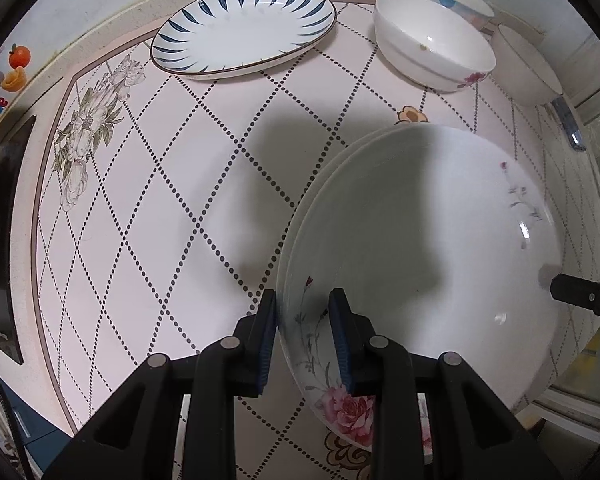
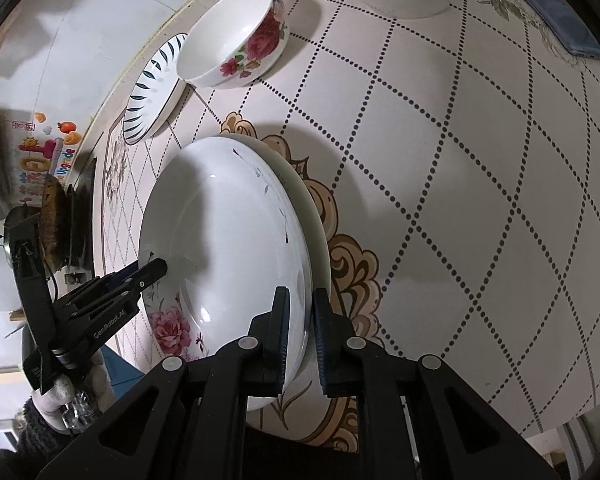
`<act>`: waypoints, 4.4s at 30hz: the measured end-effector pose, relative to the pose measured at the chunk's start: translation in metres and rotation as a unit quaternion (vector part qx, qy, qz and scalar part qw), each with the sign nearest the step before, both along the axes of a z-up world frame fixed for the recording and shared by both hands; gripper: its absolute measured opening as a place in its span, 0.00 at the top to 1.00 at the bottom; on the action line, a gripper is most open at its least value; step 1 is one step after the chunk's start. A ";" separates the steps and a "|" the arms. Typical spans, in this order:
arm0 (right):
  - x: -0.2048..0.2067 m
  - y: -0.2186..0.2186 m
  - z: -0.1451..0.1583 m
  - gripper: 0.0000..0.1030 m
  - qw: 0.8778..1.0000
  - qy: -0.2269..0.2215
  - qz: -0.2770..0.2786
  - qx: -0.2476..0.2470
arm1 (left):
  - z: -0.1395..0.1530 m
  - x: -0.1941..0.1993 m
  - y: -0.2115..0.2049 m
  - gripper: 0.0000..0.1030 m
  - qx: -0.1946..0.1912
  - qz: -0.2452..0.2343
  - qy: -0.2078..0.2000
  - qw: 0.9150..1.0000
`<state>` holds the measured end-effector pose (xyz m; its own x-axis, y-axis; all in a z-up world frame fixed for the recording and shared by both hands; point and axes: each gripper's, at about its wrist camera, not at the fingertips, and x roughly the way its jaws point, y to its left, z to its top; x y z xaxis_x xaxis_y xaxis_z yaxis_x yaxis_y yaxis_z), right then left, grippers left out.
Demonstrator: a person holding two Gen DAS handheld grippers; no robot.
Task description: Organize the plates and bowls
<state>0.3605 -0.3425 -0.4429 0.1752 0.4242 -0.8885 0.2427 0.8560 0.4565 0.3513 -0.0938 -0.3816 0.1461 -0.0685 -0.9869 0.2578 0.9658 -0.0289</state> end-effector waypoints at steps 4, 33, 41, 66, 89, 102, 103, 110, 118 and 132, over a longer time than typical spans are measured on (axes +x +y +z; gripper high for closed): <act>0.003 -0.011 0.009 0.86 1.000 0.005 -0.012 0.015 | 0.015 0.005 0.012 0.77 -0.020 0.003 -0.002 1.000; 0.337 0.100 0.003 0.72 0.997 -0.001 0.065 -0.046 | -0.020 0.240 0.114 0.83 -0.093 0.136 0.006 0.986; 0.333 0.109 -0.006 0.89 0.994 -0.006 0.081 -0.067 | -0.017 0.238 0.108 0.84 -0.074 0.133 -0.008 0.988; 0.194 0.083 0.126 0.89 0.988 -0.099 0.114 -0.039 | 0.108 0.109 0.082 0.84 -0.100 0.097 -0.093 0.986; 0.032 0.025 0.032 0.89 0.996 -0.034 0.077 -0.031 | 0.036 0.020 0.015 0.84 -0.054 0.014 -0.030 0.998; 0.015 0.020 -0.002 0.89 0.996 -0.009 0.077 -0.031 | 0.010 0.011 0.004 0.83 -0.033 0.002 -0.007 0.999; 0.015 0.021 -0.004 0.89 0.997 -0.008 0.077 -0.030 | 0.009 0.011 0.003 0.83 -0.031 0.002 -0.006 1.000; 0.019 0.025 -0.008 0.89 0.997 -0.008 0.077 -0.027 | 0.009 0.013 0.004 0.83 -0.033 0.006 -0.007 0.999; 0.019 0.022 -0.008 0.86 0.998 -0.002 0.063 -0.020 | 0.004 0.014 0.009 0.83 -0.048 0.027 0.006 0.998; 0.015 0.021 0.003 0.86 0.997 -0.010 0.068 -0.031 | 0.019 0.001 0.014 0.83 -0.030 0.074 -0.001 0.997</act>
